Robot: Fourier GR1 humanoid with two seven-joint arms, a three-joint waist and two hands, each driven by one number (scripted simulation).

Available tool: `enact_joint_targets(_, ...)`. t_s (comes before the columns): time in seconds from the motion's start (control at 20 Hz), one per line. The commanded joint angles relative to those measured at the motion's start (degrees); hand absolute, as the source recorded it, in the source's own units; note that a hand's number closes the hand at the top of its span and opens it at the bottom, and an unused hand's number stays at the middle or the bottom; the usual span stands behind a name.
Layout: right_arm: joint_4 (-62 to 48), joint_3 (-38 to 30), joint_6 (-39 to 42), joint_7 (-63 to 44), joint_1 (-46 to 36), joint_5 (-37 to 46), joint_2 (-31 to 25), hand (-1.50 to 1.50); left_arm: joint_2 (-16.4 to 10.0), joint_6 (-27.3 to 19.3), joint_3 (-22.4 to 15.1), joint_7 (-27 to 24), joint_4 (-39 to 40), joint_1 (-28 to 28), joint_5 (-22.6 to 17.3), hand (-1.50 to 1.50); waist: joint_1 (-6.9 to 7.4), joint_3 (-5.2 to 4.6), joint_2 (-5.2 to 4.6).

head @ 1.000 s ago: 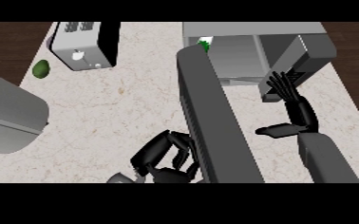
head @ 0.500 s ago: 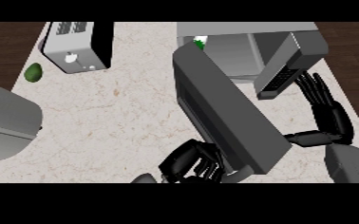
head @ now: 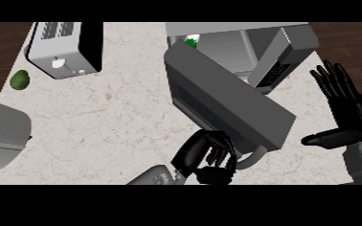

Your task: Pick up the milk, place it into the microwave and close the microwave

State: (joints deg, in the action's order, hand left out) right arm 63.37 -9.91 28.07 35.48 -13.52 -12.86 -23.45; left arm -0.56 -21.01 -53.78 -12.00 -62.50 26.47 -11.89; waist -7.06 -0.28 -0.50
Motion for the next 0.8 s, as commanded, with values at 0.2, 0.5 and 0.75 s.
enact_joint_targets(0.2,5.74,1.45,9.95,-3.89,-1.79,-6.18,-3.37,-1.50,0.54,-9.47,0.68,-2.93,1.23,9.24,-9.04,1.50,-2.93,-0.05,-0.55)
enact_joint_targets(0.5,9.72,3.65,11.72,-7.67,-3.32,-8.47,-4.39,-1.50,0.55,-12.41,1.49,-3.96,4.29,14.83,-14.14,1.50,-6.24,-0.03,-1.47)
enact_joint_targets(0.75,11.96,3.79,12.19,-10.80,-4.06,-12.69,-4.08,-1.50,0.55,-14.81,3.68,-4.30,8.01,18.18,-18.58,1.50,-8.06,0.00,-2.14)
